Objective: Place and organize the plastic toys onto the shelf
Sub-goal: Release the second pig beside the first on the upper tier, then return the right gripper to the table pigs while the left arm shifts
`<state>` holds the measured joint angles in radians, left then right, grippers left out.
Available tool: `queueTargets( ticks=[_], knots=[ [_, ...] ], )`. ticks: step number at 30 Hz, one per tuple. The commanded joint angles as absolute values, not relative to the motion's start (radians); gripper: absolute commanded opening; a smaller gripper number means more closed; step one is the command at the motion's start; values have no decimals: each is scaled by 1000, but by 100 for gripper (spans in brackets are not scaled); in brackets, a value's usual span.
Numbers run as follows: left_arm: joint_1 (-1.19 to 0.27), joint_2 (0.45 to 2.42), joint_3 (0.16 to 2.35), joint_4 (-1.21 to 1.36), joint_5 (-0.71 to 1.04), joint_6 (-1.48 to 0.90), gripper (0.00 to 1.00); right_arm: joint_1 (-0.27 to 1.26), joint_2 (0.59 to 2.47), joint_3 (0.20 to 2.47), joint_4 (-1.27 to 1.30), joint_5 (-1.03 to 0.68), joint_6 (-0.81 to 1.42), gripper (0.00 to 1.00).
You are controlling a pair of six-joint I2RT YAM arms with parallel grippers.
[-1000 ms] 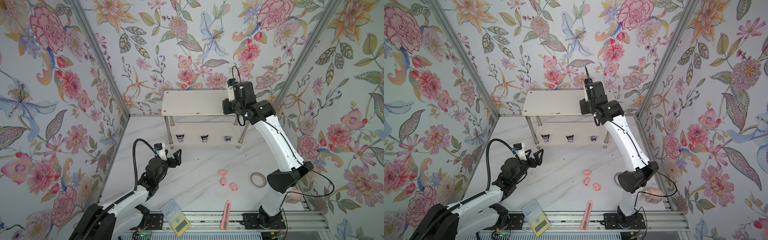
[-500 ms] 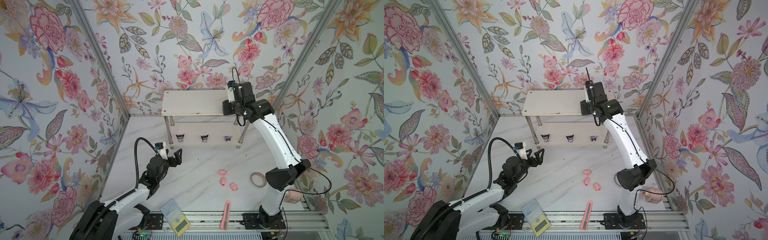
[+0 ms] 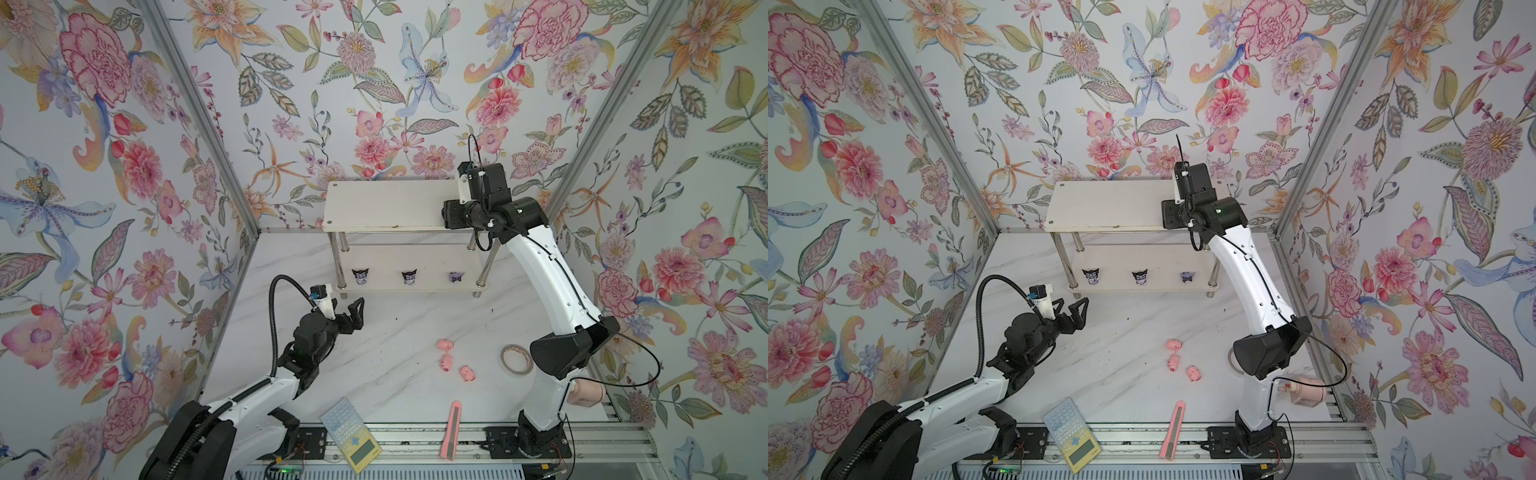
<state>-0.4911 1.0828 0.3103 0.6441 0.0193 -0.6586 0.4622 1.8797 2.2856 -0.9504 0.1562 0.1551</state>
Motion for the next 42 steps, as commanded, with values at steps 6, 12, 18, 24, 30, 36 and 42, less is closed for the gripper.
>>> queueTargets(
  ticks=[6, 12, 18, 24, 30, 36, 42],
  knots=[
    [-491, 1070, 348, 627, 2, -628, 96, 467, 1837, 2307, -975, 163, 166, 72],
    [-491, 1059, 356, 616, -8, -612, 96, 503, 1730, 2220, -973, 211, 156, 75],
    [-491, 1066, 363, 613, -2, -612, 96, 532, 1638, 2111, -960, 243, 156, 77],
    [-491, 1060, 361, 609, 5, -611, 96, 561, 1537, 1978, -929, 252, 172, 77],
    [-489, 1081, 371, 616, 21, -591, 86, 692, 1295, 1598, -798, 283, 210, 73],
    [-491, 1162, 397, 649, 59, -583, 85, 813, 1124, 1236, -792, 315, 388, 67],
    [-491, 1295, 421, 775, 125, -607, 80, 825, 1056, 899, -733, 239, 555, 44]
  ],
)
